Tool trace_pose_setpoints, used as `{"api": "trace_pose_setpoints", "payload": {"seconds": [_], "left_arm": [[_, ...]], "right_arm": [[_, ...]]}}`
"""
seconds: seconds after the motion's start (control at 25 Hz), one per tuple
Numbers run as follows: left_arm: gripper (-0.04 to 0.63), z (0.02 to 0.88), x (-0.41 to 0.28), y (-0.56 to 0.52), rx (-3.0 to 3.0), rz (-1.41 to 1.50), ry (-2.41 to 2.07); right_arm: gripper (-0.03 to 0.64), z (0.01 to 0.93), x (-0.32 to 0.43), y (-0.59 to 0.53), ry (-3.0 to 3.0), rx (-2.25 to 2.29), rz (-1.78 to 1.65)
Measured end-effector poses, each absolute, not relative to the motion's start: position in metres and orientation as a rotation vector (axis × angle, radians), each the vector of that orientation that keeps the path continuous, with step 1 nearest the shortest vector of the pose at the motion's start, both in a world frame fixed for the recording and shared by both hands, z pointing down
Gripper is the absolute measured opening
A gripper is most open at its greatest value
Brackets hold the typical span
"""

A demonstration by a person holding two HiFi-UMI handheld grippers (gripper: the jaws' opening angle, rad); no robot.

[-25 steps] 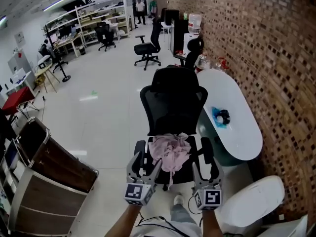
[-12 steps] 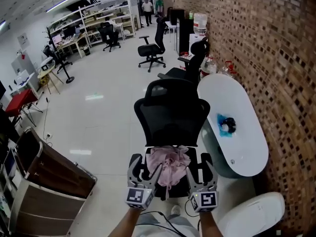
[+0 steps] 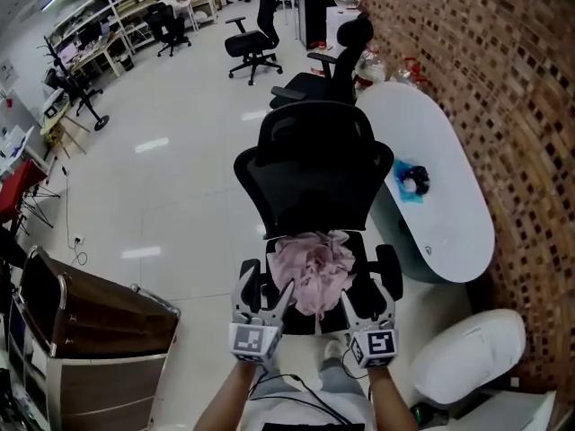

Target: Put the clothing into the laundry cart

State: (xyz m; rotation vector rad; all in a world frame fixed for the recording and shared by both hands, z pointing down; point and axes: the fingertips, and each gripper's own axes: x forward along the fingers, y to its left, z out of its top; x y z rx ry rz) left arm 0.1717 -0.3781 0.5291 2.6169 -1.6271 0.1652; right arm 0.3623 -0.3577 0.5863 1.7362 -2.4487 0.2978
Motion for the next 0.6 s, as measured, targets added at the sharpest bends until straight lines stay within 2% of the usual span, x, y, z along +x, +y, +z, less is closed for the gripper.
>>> {"api": "trace_pose_setpoints", "payload": {"seconds": [0.28,0.32,0.36,0.44,0.52,0.6], "left_arm": [[0.330,0.612,0.150,-0.404,2.602,0.270,-1.431],[0.330,0.626,0.148,-0.407,2.599,0.291,-1.412],[0.330,0.640,0.146,-0.409,2.595,0.309,-1.394],[0.330,0.660,0.142,-0.413,2.563,0.321,-1.376],[0.330,0.680,0.135,-0.414,2.526,0.335,-1.368],[0.330,0.699,0.129,-0.417,2.502,0.345,-1.364]], "right_arm": [[0.312,0.727,0.306,-0.374,-2.303,1.438,0.549],[0.362,0.752,0.297,-0.376,-2.269,1.373,0.586],[0.449,0.775,0.290,-0.379,-2.237,1.313,0.624],[0.545,0.824,0.277,-0.386,-2.181,1.217,0.675],[0.615,0.872,0.269,-0.394,-2.127,1.150,0.707],[0.634,0.916,0.266,-0.407,-2.064,1.123,0.742]]}}
